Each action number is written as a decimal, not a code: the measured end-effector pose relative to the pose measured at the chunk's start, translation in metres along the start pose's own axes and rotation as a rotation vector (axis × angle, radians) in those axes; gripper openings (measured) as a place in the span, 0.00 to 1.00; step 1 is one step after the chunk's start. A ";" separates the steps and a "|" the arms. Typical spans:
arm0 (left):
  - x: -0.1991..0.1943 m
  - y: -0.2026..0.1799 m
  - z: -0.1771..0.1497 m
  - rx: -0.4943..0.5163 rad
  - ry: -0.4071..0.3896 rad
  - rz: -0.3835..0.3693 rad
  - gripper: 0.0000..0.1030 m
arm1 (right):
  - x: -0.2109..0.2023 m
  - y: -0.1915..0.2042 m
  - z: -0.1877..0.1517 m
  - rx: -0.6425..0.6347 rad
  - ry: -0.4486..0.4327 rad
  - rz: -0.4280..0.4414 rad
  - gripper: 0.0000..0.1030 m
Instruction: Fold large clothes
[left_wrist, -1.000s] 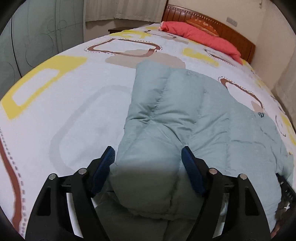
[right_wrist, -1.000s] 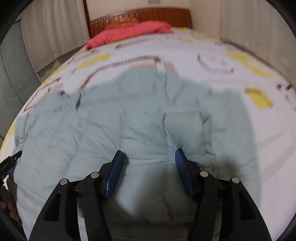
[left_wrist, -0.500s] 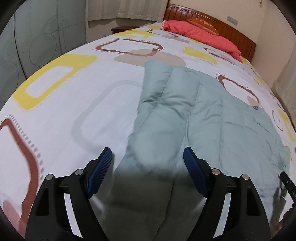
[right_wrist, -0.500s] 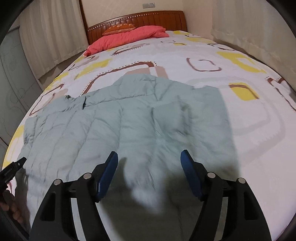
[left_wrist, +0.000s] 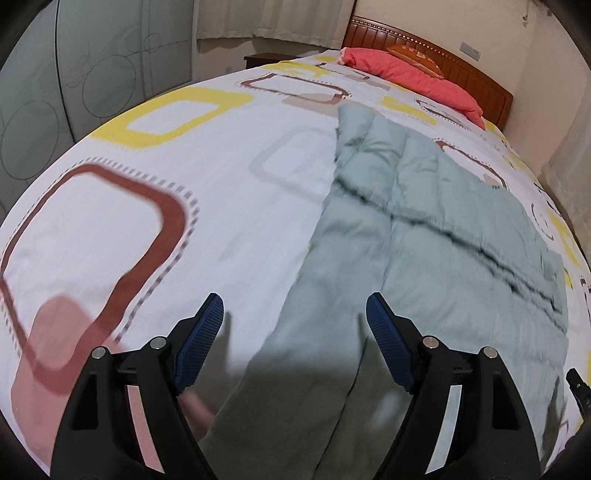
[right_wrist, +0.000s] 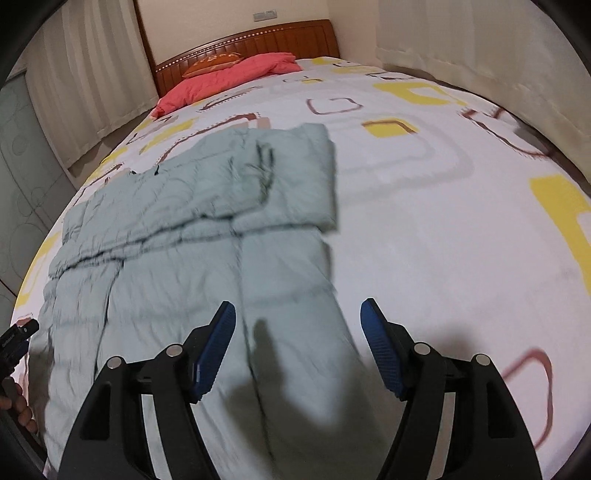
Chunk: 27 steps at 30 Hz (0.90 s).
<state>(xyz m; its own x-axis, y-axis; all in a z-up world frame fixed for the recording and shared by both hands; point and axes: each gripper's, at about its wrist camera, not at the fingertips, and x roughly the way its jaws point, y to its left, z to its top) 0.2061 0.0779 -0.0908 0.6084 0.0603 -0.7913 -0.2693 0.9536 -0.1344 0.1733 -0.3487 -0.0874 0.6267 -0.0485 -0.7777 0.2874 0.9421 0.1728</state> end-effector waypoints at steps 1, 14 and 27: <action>-0.004 0.004 -0.006 -0.005 0.001 0.000 0.77 | -0.005 -0.005 -0.006 0.005 0.002 -0.002 0.67; -0.050 0.079 -0.077 -0.188 0.040 -0.062 0.77 | -0.041 -0.057 -0.067 0.132 0.053 0.068 0.67; -0.086 0.098 -0.127 -0.406 0.061 -0.312 0.77 | -0.068 -0.069 -0.121 0.362 0.099 0.358 0.67</action>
<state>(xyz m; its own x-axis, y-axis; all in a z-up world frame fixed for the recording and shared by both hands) 0.0323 0.1282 -0.1113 0.6642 -0.2376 -0.7087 -0.3578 0.7314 -0.5805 0.0232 -0.3701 -0.1197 0.6654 0.3040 -0.6817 0.3101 0.7182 0.6229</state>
